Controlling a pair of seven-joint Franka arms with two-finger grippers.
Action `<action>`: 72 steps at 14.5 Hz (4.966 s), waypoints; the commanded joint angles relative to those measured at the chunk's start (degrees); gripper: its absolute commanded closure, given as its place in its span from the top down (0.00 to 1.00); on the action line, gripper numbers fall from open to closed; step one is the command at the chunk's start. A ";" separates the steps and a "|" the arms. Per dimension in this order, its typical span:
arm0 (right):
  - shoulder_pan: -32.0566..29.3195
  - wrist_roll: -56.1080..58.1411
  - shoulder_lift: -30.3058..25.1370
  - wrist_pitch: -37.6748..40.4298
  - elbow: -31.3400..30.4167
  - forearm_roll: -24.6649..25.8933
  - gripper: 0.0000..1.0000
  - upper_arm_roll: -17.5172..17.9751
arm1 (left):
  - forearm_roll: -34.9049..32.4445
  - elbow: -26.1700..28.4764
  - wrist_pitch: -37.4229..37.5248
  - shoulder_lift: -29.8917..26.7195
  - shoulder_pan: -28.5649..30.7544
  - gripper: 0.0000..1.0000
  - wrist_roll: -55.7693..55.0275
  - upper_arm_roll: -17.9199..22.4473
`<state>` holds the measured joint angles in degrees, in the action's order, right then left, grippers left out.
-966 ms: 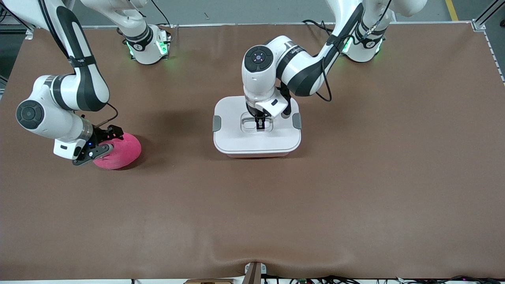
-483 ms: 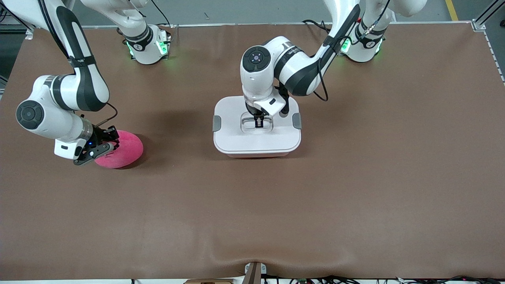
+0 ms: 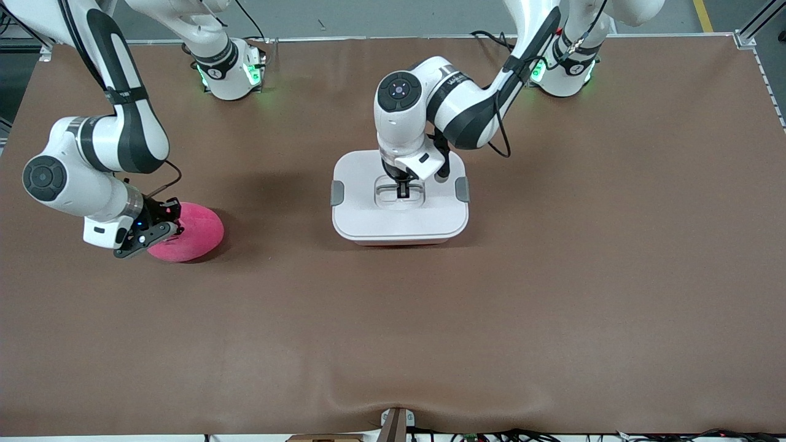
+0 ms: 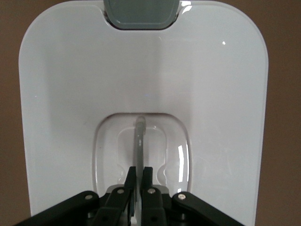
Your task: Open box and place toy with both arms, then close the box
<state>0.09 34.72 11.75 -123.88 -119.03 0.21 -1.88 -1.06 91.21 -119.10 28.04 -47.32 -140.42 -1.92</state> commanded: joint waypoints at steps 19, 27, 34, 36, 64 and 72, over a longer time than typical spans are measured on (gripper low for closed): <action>19.84 22.22 0.47 20.16 23.58 14.63 0.00 0.74 | -1.31 0.46 6.33 -10.54 6.88 0.00 6.64 0.26; 26.53 37.58 0.82 22.36 26.48 15.87 0.00 0.74 | -0.34 0.81 15.12 -15.99 16.99 0.00 21.23 -0.01; 36.27 41.04 5.29 26.13 33.85 17.63 0.00 0.74 | 0.53 6.95 16.09 -22.23 27.53 0.00 36.59 -0.01; 40.32 40.25 8.19 29.82 37.54 17.98 0.00 0.65 | 1.59 8.28 16.18 -22.76 29.83 0.00 38.99 -0.01; 41.77 26.89 11.89 41.70 43.54 13.07 1.00 -0.23 | 3.26 10.92 16.27 -23.91 40.03 0.00 51.83 -0.89; 17.60 26.10 6.54 41.52 38.98 6.74 1.00 -0.32 | 4.14 10.48 16.27 -23.65 39.85 0.00 48.23 -3.87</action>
<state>23.91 61.39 22.63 -82.10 -75.42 10.02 -3.45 2.11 100.67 -102.93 6.12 -7.49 -90.45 -4.61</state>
